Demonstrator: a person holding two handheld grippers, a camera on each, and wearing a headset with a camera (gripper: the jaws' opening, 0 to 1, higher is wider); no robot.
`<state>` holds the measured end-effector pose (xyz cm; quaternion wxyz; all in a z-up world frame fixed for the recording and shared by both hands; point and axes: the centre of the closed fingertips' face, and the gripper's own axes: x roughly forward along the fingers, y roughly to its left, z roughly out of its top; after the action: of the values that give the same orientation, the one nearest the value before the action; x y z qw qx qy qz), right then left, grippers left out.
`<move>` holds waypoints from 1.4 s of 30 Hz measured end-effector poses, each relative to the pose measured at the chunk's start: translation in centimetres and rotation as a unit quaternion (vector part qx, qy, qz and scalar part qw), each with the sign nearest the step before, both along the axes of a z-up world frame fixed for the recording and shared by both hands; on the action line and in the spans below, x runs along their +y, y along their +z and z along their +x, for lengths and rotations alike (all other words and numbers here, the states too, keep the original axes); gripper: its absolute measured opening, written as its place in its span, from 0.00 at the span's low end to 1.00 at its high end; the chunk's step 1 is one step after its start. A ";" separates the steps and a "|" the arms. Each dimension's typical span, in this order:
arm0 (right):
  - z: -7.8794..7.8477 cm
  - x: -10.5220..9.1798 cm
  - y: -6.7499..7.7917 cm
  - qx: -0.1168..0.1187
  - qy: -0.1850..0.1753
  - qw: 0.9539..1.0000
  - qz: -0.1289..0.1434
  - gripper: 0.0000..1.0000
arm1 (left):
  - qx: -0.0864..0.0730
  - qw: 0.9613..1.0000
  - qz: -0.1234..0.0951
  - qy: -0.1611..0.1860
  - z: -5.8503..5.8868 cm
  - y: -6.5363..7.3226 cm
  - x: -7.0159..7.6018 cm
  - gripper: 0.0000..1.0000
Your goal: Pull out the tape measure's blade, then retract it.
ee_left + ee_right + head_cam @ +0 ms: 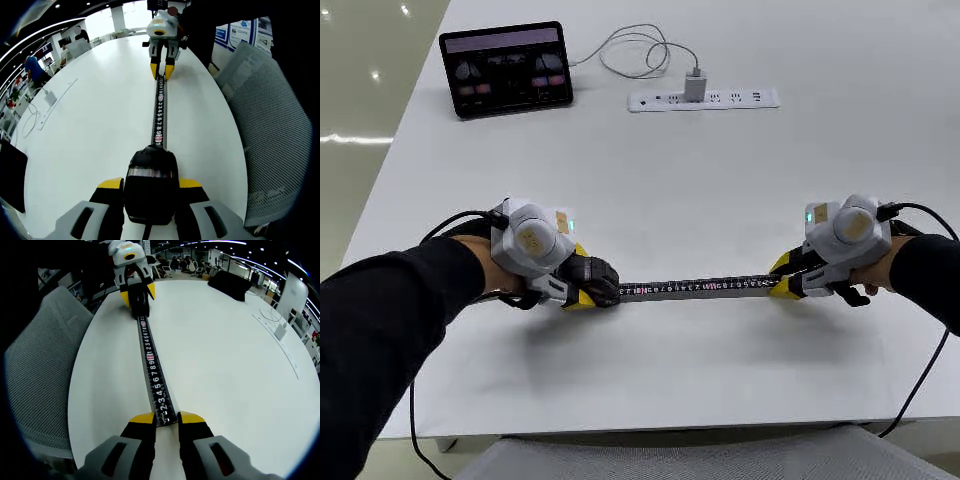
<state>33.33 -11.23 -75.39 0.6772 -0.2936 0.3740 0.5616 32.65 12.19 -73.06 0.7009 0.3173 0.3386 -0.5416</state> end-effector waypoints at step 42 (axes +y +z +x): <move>-2.8 -6.4 4.5 -0.097 -0.228 0.966 0.079 0.59 | -0.017 0.894 -0.189 0.405 -2.3 3.2 11.3 1.00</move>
<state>30.53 -17.62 -70.86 0.8416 -0.1986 0.3179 0.3889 30.40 23.47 -69.90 0.9119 0.0230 0.3173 -0.2591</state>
